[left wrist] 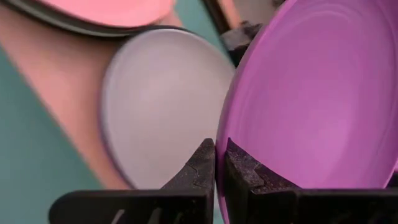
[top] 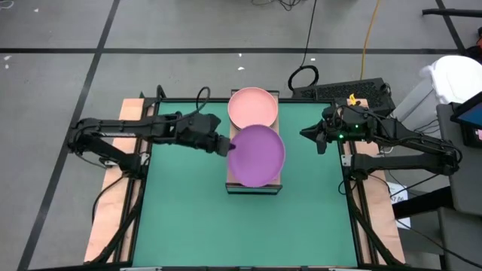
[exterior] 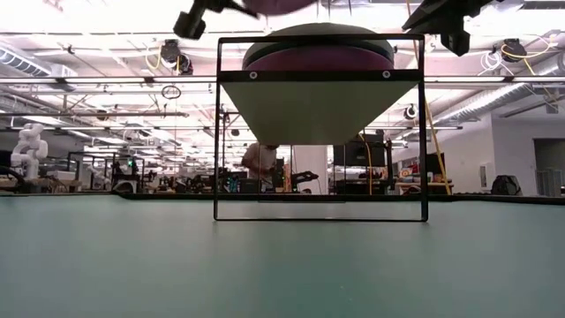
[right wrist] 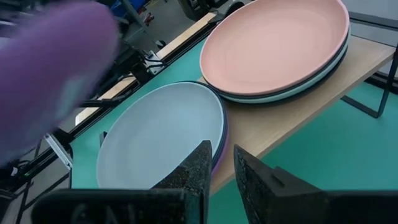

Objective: Place and stack plates onto a shelf
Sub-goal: Stack the purple plate on top of the gray plate

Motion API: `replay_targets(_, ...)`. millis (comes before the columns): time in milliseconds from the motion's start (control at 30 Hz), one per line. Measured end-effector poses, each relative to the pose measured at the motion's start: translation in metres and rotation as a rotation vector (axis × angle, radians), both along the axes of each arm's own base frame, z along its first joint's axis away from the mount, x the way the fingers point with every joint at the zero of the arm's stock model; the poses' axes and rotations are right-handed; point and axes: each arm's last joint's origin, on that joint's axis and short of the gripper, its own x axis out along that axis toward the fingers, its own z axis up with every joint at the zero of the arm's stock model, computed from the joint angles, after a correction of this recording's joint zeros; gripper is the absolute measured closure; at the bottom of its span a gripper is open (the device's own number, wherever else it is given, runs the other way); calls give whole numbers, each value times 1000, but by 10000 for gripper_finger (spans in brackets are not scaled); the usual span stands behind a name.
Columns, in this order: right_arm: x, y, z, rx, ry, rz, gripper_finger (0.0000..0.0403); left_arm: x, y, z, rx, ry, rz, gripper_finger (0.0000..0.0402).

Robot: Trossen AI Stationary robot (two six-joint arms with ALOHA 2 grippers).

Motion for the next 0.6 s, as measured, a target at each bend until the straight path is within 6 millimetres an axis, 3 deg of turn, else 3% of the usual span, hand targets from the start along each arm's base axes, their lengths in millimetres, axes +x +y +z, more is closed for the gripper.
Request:
replay_targets(233,0,0,0,-1,0,1,348,5,14,-16,-57,104,65,390)
replay_targets(600,0,0,0,-2,1,0,348,19,16,-37,-107,183,105,390)
